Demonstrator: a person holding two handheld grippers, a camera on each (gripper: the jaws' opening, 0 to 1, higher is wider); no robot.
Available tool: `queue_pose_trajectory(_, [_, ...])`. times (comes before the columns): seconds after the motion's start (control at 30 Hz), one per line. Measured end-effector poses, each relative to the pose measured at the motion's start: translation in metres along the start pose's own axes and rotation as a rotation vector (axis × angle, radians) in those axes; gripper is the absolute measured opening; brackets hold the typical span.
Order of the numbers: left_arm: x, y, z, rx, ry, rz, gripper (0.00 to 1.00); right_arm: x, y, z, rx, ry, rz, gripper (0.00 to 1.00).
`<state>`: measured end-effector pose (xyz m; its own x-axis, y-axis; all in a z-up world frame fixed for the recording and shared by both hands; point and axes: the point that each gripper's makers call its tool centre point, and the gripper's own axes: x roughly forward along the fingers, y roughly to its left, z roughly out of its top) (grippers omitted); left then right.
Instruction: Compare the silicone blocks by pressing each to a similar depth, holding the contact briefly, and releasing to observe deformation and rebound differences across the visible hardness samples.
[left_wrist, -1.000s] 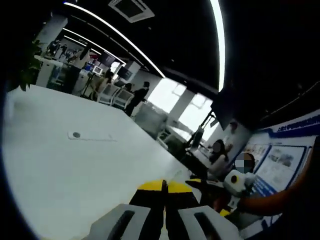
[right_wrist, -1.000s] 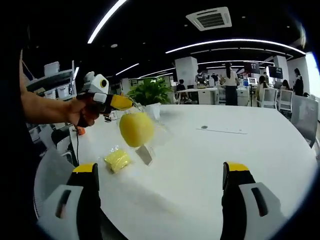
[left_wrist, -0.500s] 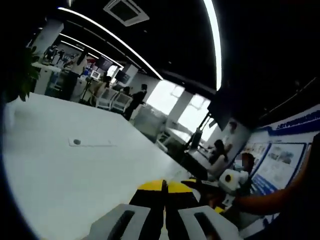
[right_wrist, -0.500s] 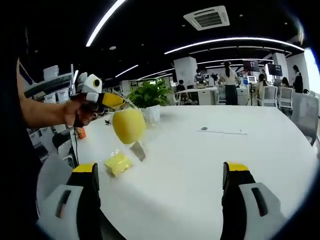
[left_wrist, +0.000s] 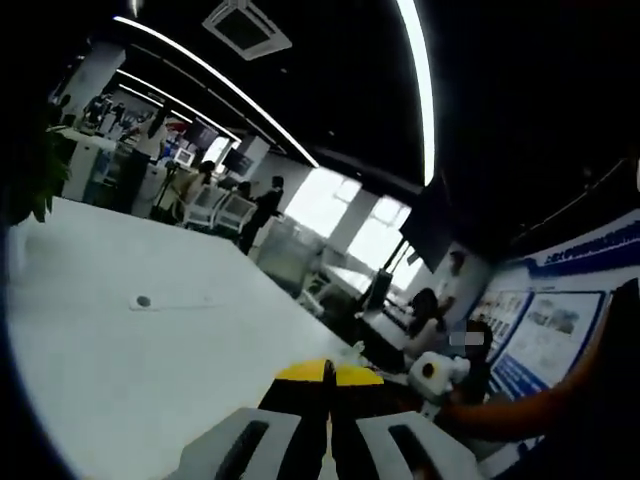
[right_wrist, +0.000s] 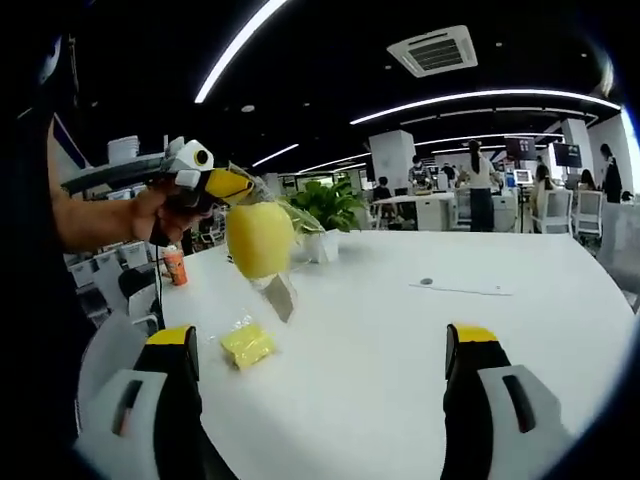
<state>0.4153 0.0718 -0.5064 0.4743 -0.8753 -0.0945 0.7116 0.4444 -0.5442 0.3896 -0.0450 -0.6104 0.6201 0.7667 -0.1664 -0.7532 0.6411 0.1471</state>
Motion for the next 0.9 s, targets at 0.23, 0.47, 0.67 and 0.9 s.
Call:
queue_pose_trajectory(0.23, [-0.003,-0.011,-0.003,-0.010,0.008,-0.022,0.00,0.009,0.006,0.014,-0.006,-0.025,0.048,0.92])
queue_pose_trajectory(0.47, [-0.008,-0.020,-0.002,-0.022,0.009,-0.041,0.00,0.030,0.030,0.033,-0.012,-0.061,0.166,0.87])
queue_pose_trajectory(0.67, [-0.013,-0.025,-0.003,-0.037,0.017,-0.067,0.00,0.046,0.055,0.046,-0.033,-0.069,0.272,0.80])
queue_pose_trajectory(0.9, [-0.015,-0.031,-0.004,-0.045,0.020,-0.084,0.00,0.056,0.067,0.057,-0.021,-0.109,0.329,0.78])
